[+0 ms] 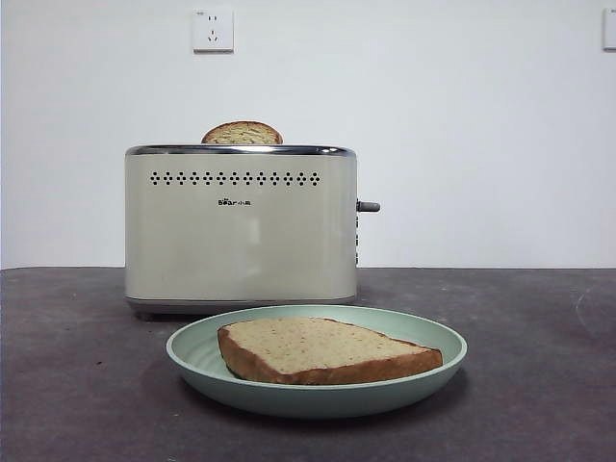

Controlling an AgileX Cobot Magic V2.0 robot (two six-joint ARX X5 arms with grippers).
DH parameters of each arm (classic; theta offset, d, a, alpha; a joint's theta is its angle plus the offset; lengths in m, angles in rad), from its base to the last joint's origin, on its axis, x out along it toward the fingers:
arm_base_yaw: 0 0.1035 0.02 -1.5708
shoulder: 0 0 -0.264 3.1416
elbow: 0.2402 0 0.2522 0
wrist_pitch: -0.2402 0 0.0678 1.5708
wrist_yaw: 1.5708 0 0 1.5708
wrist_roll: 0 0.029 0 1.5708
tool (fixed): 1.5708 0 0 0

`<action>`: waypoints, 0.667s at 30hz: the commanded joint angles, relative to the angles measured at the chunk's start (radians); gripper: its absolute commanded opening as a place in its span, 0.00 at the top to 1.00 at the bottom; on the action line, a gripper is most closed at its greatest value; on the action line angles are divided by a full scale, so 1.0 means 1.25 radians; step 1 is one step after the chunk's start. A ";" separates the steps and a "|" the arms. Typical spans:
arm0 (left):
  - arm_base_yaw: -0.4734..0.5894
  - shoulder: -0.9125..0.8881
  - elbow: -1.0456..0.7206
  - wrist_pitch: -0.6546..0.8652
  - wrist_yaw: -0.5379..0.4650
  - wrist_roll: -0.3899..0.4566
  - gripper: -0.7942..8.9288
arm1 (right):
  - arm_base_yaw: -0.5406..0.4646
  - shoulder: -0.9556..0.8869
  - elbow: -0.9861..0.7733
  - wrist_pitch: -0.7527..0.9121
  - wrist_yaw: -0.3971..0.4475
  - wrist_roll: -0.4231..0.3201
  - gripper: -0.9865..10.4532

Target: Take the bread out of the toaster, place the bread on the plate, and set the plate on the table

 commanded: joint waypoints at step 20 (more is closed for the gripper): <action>0.002 -0.001 -0.010 0.006 -0.002 0.009 0.92 | -0.299 -0.562 -0.883 0.604 0.147 0.192 0.91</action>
